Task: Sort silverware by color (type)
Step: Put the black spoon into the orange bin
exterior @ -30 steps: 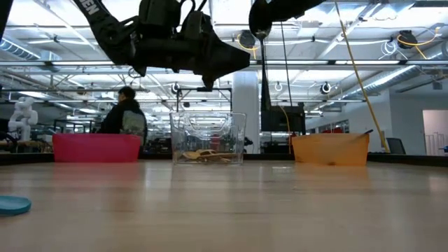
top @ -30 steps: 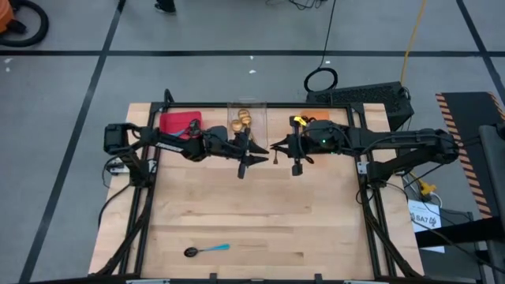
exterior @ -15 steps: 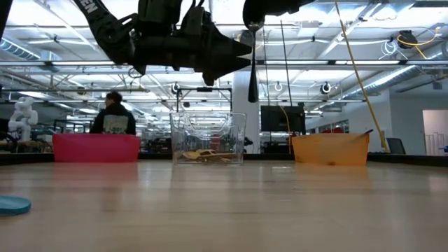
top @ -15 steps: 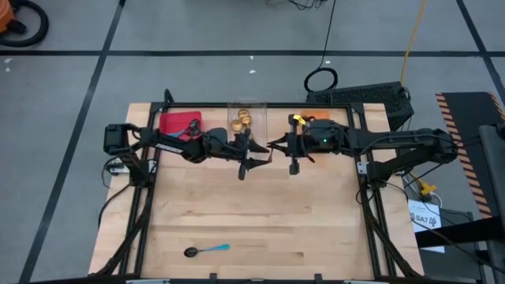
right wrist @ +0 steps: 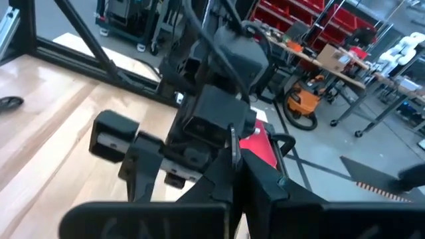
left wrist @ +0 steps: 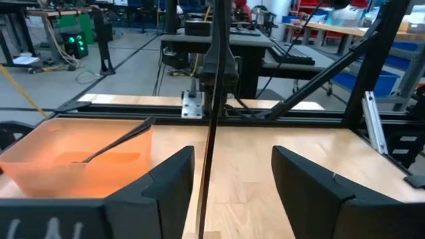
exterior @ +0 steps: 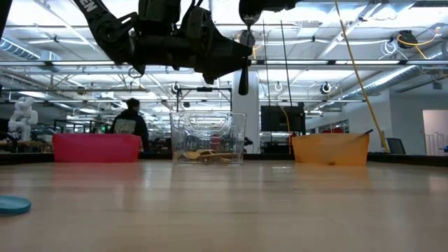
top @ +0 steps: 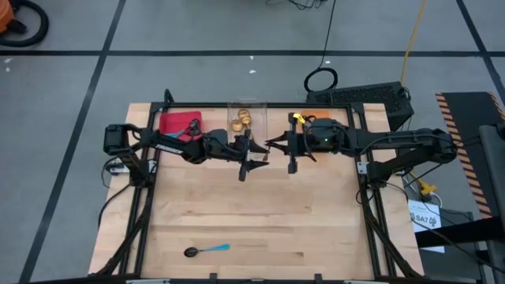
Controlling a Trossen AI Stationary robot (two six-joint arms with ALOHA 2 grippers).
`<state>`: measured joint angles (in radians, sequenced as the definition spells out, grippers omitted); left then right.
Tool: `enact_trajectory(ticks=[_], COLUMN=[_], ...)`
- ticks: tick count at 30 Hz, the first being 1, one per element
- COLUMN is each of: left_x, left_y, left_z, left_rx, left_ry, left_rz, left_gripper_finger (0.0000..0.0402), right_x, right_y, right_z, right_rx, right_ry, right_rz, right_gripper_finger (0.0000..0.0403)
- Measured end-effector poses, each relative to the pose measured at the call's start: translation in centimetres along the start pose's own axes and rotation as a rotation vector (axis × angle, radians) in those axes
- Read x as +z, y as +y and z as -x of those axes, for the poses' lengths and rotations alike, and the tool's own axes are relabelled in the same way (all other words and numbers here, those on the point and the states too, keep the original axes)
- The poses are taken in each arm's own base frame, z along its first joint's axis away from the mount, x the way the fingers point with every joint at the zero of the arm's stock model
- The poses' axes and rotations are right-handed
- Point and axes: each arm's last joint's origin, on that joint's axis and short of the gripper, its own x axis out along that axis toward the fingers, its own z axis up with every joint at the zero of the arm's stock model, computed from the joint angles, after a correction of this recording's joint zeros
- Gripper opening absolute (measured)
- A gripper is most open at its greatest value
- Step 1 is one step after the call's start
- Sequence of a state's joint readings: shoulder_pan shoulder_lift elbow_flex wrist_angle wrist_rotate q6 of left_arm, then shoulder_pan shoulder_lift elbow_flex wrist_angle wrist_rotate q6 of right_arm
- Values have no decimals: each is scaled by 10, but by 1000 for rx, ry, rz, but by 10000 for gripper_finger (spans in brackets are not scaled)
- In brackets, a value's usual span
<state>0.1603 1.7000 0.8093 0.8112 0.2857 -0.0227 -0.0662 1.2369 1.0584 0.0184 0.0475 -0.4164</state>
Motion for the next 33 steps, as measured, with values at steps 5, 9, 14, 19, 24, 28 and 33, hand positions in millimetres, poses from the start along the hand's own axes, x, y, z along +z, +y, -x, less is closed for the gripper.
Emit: enact_trajectory(ticks=[5, 9, 14, 19, 24, 28, 33], left_x=[-2, -4, -3, 1, 5, 6, 8], left_y=[2, 1, 1, -3, -3, 2, 12], left_z=[0, 0, 0, -2, -2, 0, 3], left_rx=[54, 75, 101, 131, 191, 251, 397], left_ry=[24, 37, 26, -13, -53, -72, -96], left_rz=[0, -14, -33, -37, -28, -6, 5], left_gripper_finger=[167, 87, 13, 10, 9, 9, 9], right_x=[2, 1, 1, 2, 1, 1, -2], right_y=[-1, -1, -1, -3, -3, -6, -10], right_z=[0, 0, 0, 1, 0, 1, 2], right_rx=[-9, -7, -14, -81, -93, -185, -338], right_ry=[-22, -13, -12, -3, 10, 31, 74], right_rz=[11, 13, 2, -64, -117, -168, -294], right_gripper_finger=[5, 7, 10, 44, 107, 150, 179])
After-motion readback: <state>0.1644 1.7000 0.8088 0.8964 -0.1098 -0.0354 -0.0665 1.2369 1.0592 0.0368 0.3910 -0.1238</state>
